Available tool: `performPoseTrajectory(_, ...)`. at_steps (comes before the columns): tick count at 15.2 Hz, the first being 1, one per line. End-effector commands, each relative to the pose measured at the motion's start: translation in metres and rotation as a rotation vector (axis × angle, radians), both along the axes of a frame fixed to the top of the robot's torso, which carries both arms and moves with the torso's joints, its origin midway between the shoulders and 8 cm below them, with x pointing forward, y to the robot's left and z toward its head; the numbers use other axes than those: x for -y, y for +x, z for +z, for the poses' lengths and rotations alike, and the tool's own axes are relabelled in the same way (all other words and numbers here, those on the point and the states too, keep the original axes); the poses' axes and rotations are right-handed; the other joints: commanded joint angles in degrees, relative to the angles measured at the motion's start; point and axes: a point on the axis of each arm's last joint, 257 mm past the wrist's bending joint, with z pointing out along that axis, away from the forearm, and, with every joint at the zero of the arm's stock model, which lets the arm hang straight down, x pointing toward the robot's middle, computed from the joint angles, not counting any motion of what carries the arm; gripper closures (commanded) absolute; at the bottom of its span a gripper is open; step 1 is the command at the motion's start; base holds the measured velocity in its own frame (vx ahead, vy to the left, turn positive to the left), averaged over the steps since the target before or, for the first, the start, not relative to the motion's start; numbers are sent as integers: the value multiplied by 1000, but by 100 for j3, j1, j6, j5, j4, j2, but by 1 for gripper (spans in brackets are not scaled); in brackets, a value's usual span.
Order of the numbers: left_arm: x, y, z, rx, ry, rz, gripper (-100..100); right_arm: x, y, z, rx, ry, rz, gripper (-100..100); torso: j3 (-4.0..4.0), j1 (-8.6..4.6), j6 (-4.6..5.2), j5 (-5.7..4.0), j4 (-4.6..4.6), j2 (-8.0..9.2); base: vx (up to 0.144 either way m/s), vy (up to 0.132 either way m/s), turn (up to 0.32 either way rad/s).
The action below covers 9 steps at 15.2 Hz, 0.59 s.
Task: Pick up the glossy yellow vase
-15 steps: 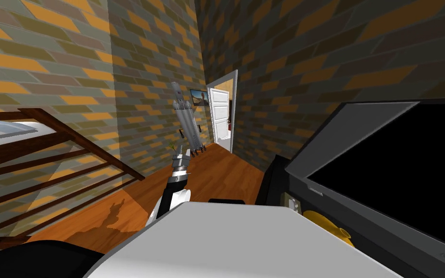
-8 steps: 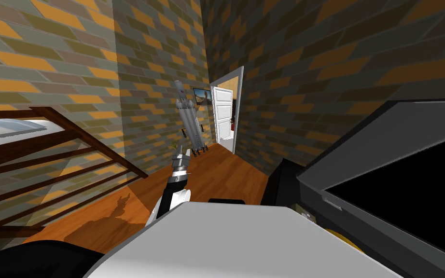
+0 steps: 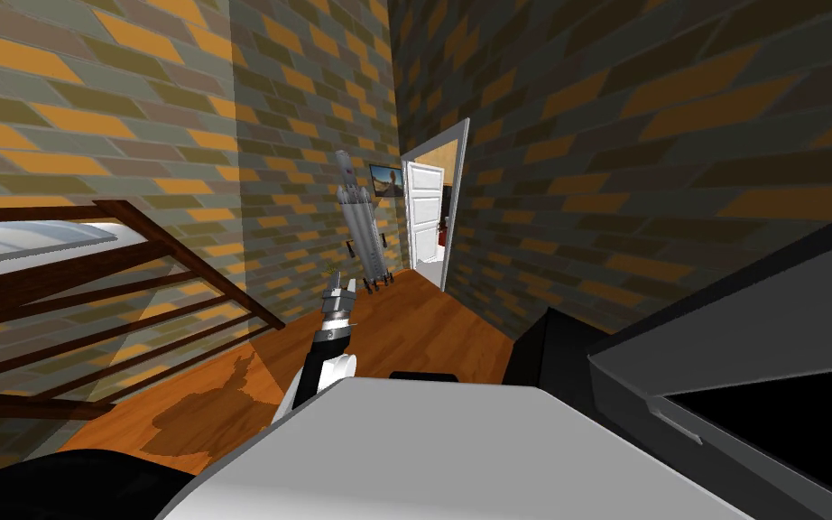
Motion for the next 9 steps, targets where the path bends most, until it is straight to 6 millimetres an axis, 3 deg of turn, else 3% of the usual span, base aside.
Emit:
performPoseTrajectory(1,0,0,0,0,0,0,0,9,-6,6,-16,-16,9,-100,0,0,0,0,0,0,63,10,49)
performPoseTrajectory(5,0,0,0,0,0,0,0,-10,-7,-19,-3,-6,-11,-100,23,-24,2,-8,9,40,5,-37,60)
performPoseTrajectory(7,0,0,0,0,0,0,0,-8,-7,-19,-3,-3,-9,-100,31,-36,3,-10,12,53,-22,-55,33)
performPoseTrajectory(8,0,0,0,0,0,0,0,-9,-7,-19,-3,-5,-9,100,32,-30,4,-9,13,54,-5,-15,4)
performPoseTrajectory(9,0,0,0,0,0,0,0,-8,-7,-19,-3,-5,-9,100,31,-22,4,-7,13,52,-2,-7,0)
